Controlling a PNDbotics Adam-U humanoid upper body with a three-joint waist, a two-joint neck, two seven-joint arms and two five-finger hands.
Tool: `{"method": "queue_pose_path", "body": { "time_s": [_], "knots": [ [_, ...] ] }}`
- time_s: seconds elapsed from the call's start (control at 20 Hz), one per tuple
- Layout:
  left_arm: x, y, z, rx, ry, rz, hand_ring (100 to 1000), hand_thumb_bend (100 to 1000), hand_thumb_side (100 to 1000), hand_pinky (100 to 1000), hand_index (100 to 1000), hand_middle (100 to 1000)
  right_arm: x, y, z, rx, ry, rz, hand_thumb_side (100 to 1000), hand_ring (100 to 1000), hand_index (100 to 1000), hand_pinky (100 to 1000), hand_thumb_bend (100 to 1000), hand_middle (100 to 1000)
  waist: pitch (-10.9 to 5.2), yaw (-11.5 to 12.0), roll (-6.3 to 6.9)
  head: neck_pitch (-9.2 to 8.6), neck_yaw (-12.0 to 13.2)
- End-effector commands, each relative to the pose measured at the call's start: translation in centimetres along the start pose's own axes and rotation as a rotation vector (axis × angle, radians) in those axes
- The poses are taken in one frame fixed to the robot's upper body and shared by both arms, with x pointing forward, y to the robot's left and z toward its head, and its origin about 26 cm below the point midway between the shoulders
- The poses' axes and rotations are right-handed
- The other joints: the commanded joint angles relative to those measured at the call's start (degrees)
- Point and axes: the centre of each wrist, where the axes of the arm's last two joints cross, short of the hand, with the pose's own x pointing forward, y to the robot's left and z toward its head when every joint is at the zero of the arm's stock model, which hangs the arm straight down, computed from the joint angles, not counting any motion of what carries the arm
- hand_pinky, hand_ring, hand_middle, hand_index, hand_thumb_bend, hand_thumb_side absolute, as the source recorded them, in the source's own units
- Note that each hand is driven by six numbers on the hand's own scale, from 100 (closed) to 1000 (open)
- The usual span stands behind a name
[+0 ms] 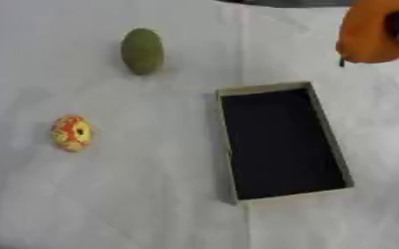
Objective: Pick up objects on the table and place them in the box.
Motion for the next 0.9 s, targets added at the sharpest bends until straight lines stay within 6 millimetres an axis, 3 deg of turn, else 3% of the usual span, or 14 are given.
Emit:
{"method": "queue_pose_path", "body": {
  "time_s": [0.05, 0.25, 0.9],
  "knots": [
    [0.6, 0.3, -0.6, -0.02, -0.025, -0.019, 678, 100, 579, 856, 811, 703, 2.5, -2.0, -0.1, 0.017, -0.075, 0.029, 230, 749, 579, 781, 100, 411, -1.76, 0.1, 0.08, -0.18, -0.1],
    [0.7, 0.3, -0.6, -0.021, -0.025, -0.017, 678, 100, 578, 856, 811, 703, 4.5, -2.0, -0.4, 0.088, -0.172, 0.028, 258, 755, 612, 781, 100, 441, -1.92, 0.2, -0.03, -0.05, -0.2],
    [0.6, 0.1, -0.4, -0.019, -0.015, -0.004, 678, 100, 578, 856, 811, 705, 6.4, 2.3, -2.2, 0.347, -0.275, -0.017, 324, 771, 641, 787, 100, 465, -2.0, 0.4, 0.06, 0.03, -0.3]
  ]
}}
